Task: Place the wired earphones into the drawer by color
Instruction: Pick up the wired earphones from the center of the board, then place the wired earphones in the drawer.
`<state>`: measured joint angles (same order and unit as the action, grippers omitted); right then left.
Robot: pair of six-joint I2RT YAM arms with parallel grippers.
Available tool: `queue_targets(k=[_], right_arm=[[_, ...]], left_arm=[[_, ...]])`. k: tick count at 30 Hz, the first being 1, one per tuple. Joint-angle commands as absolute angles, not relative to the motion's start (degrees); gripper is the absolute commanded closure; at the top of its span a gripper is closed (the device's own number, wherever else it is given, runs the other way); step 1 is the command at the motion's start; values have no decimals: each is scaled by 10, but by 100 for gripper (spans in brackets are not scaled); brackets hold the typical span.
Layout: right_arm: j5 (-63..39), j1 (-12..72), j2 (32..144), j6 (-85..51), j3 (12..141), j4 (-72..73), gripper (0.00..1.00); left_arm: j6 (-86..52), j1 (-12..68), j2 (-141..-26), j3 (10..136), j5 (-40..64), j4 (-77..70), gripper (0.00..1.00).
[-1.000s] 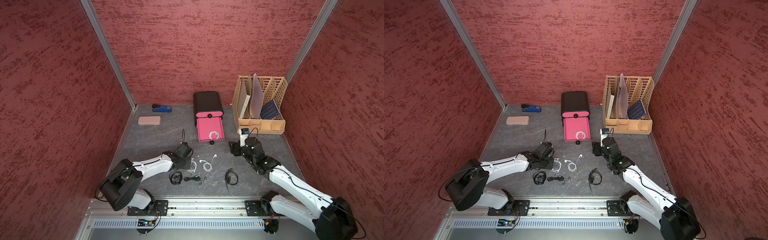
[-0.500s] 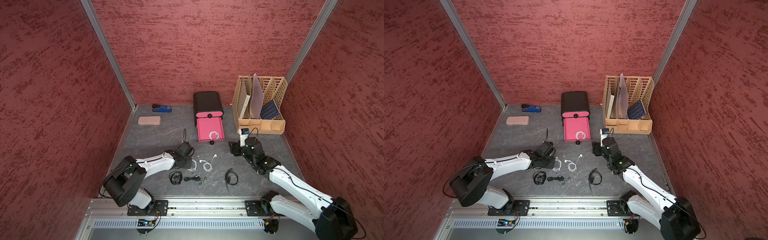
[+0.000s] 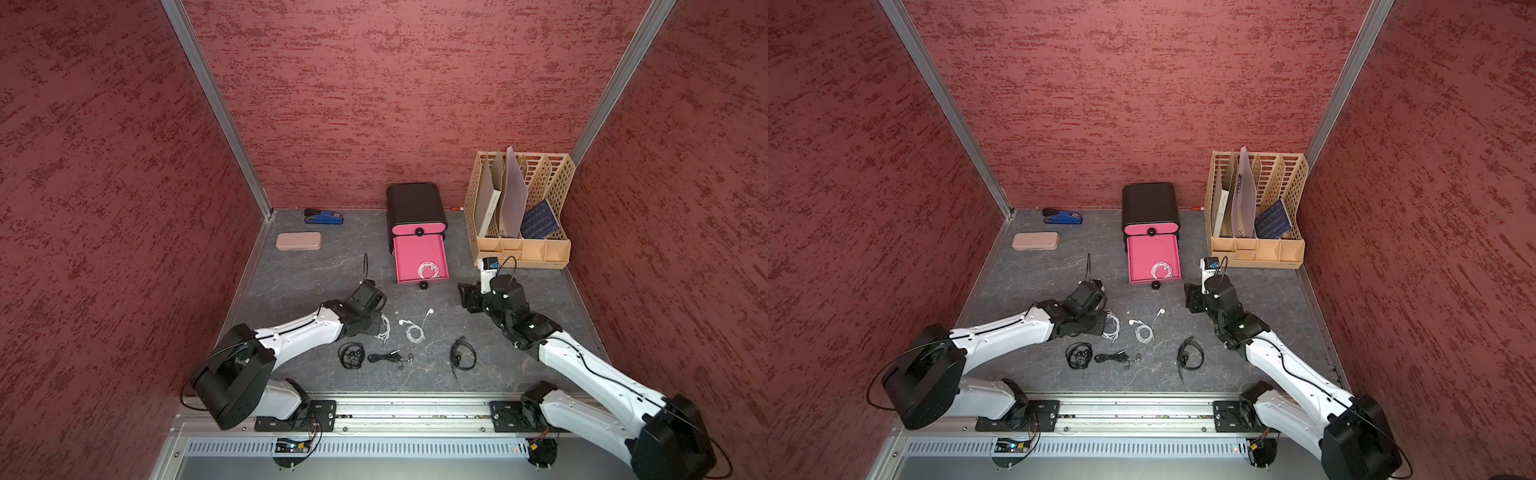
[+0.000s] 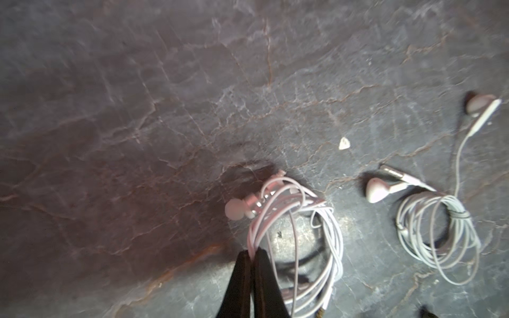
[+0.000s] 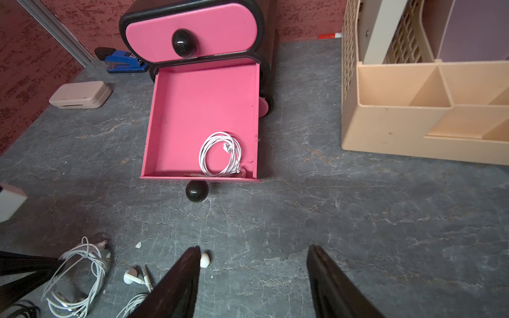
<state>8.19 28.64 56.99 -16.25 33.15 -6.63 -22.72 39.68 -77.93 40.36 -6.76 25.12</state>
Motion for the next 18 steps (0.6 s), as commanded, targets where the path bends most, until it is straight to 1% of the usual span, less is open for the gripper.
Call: queue_targets(k=[1, 6, 11, 18], right_arm=[[99, 283, 562, -164, 324, -50, 34], [100, 283, 564, -164, 323, -47, 34], [100, 283, 563, -164, 323, -47, 34], [97, 283, 563, -166, 323, -46, 34]], left_arm=[[-207, 393, -753, 425, -98, 268, 100], [-179, 391, -737, 460, -123, 292, 100], [-161, 391, -729, 493, -122, 291, 100], [-145, 391, -744, 534, -112, 249, 100]])
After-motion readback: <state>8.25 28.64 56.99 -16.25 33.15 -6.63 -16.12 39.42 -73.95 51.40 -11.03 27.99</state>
